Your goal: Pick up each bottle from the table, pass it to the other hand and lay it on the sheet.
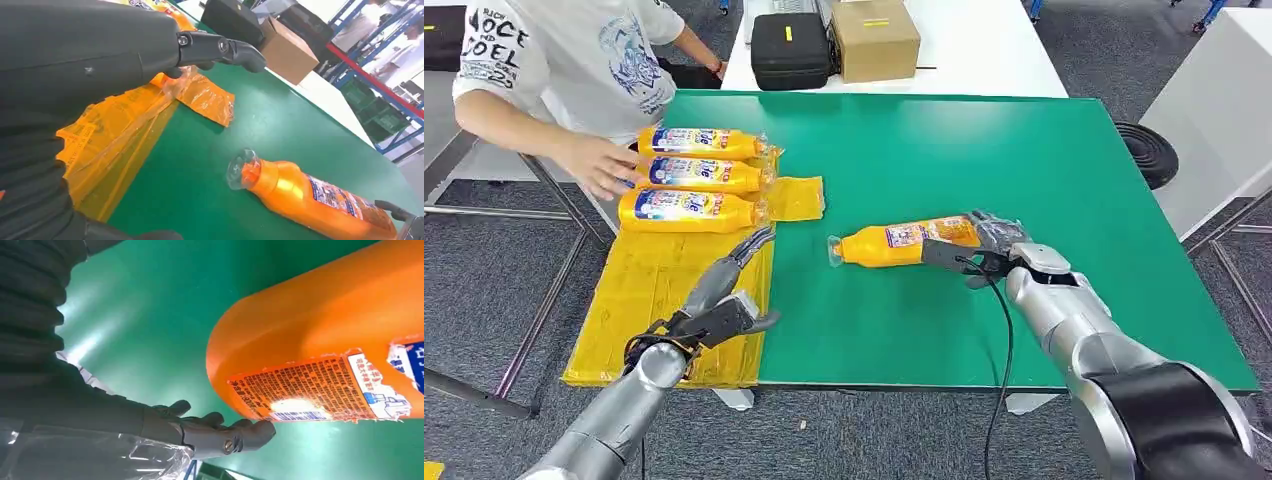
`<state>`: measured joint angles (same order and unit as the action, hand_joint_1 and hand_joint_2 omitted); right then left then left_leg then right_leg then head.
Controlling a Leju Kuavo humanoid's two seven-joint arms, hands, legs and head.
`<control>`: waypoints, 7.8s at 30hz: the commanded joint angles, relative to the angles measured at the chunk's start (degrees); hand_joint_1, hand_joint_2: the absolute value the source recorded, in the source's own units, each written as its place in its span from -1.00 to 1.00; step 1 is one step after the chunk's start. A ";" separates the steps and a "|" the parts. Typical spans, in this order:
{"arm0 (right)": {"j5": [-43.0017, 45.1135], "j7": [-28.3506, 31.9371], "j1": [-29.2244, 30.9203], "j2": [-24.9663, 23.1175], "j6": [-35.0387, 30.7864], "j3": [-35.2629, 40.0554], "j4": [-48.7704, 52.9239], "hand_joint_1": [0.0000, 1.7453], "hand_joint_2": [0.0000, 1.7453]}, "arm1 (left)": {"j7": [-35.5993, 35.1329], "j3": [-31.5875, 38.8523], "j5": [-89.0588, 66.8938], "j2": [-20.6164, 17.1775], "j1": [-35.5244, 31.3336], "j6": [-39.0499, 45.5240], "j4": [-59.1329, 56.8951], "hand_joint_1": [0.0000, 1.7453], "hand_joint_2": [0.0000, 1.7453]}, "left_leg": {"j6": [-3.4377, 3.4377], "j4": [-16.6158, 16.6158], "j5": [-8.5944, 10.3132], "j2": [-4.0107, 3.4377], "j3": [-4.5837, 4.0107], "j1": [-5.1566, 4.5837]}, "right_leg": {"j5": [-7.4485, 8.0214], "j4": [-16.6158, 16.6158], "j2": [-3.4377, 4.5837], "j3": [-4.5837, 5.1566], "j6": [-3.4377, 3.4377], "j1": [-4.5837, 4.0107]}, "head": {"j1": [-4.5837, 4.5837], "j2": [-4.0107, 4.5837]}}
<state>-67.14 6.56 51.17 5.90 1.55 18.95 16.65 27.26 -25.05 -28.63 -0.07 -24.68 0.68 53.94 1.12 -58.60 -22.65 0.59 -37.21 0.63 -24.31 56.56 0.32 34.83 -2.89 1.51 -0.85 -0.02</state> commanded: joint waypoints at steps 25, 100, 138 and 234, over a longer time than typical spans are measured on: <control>4.52 14.87 6.94 -3.23 -1.51 -3.16 1.80 -1.00 1.00 | -0.39 1.04 0.39 -1.22 0.06 -0.98 -0.44 -1.00 1.00 | -0.02 -0.03 -0.10 -0.19 0.10 -0.01 | -0.06 0.07 0.13 -0.09 0.14 -0.03 | 0.00 0.00; 10.80 12.37 0.39 -1.27 22.72 4.74 -2.29 1.00 1.00 | -1.92 2.76 -0.96 -2.03 0.03 -2.19 -0.70 -1.00 1.00 | -0.02 -0.01 -0.04 0.06 0.17 0.05 | -0.07 -0.02 -0.12 -0.22 0.14 -0.09 | 0.00 0.00; 30.19 31.25 -21.07 -12.68 -15.32 -5.17 23.35 1.00 1.00 | -3.34 14.13 31.42 3.37 5.53 -12.05 1.63 -1.00 1.00 | -0.03 0.06 -0.05 -0.03 0.13 0.06 | -0.06 -0.07 -0.03 -0.18 0.13 -0.15 | 0.02 0.00; 41.82 33.44 -20.40 -20.51 5.31 15.48 14.18 1.00 1.00 | -0.61 5.41 51.99 5.98 1.15 -38.49 -0.56 -1.00 1.00 | -0.04 0.01 -0.11 0.05 0.21 0.12 | -0.16 -0.04 -0.16 -0.28 0.21 -0.22 | 0.00 0.00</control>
<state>-24.65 40.11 29.38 -14.88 5.84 29.81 36.79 27.12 -18.49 22.73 5.27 -20.43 -36.13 53.35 1.09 -58.58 -22.65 0.54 -37.25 0.66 -24.34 56.57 0.34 34.90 -2.86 1.41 -0.85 -0.02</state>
